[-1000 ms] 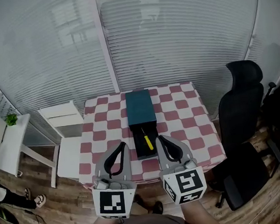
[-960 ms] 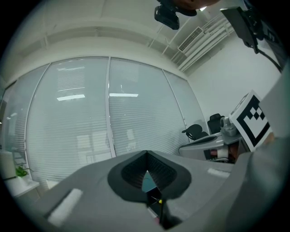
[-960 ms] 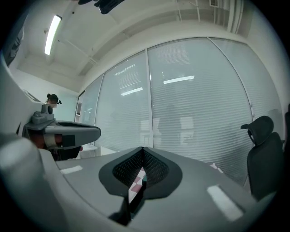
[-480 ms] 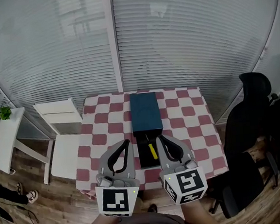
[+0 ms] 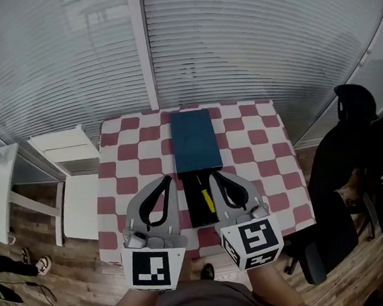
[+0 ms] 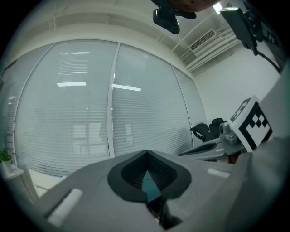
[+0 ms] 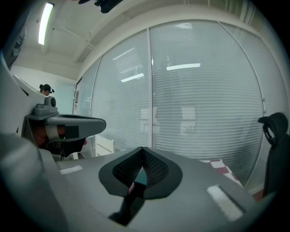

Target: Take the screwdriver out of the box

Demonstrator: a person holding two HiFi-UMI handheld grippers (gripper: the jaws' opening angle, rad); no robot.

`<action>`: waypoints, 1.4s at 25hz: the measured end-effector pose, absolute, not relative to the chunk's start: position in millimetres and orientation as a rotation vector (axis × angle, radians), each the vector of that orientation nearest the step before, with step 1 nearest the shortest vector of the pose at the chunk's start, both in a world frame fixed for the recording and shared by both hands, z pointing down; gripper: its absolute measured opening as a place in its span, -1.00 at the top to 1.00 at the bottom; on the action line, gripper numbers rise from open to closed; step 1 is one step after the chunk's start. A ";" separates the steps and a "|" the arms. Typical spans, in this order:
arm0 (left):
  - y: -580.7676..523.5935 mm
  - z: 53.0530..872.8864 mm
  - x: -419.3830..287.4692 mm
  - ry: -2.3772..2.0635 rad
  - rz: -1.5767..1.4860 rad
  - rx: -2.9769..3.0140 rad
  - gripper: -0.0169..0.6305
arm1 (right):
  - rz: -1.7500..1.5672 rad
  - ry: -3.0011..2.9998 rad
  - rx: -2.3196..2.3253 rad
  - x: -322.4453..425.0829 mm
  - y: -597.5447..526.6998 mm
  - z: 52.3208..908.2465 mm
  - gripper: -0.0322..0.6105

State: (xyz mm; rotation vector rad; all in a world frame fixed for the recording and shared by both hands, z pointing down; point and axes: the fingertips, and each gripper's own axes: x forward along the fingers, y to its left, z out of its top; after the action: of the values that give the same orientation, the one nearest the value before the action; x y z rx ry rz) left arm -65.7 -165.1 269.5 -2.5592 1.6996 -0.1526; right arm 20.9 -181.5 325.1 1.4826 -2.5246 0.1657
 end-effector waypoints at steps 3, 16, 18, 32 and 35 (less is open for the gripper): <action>-172.3 281.9 -68.2 1.710 -0.169 -2.596 0.94 | 0.219 -2.489 1.461 16.5 -185.6 346.7 0.81; -193.7 352.8 -74.0 1.738 -0.315 -2.764 0.94 | 0.565 -2.256 1.342 10.5 -186.0 469.2 0.57; -196.6 364.7 -73.3 1.738 -0.345 -2.789 0.94 | 0.606 -2.221 1.328 11.1 -186.3 484.1 0.55; -232.3 397.0 -78.9 1.762 -0.401 -2.854 0.94 | 0.687 -2.129 1.295 1.7 -210.8 520.3 0.45; -239.1 398.7 -82.1 1.767 -0.407 -2.858 0.94 | 0.726 -2.089 1.288 1.8 -214.1 530.7 0.44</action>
State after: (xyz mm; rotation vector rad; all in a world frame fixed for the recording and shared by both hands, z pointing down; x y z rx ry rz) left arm -82.1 -239.1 398.7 -2.8578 1.7671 -0.4071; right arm 1.8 -214.1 530.7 1.2885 -2.0891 0.7260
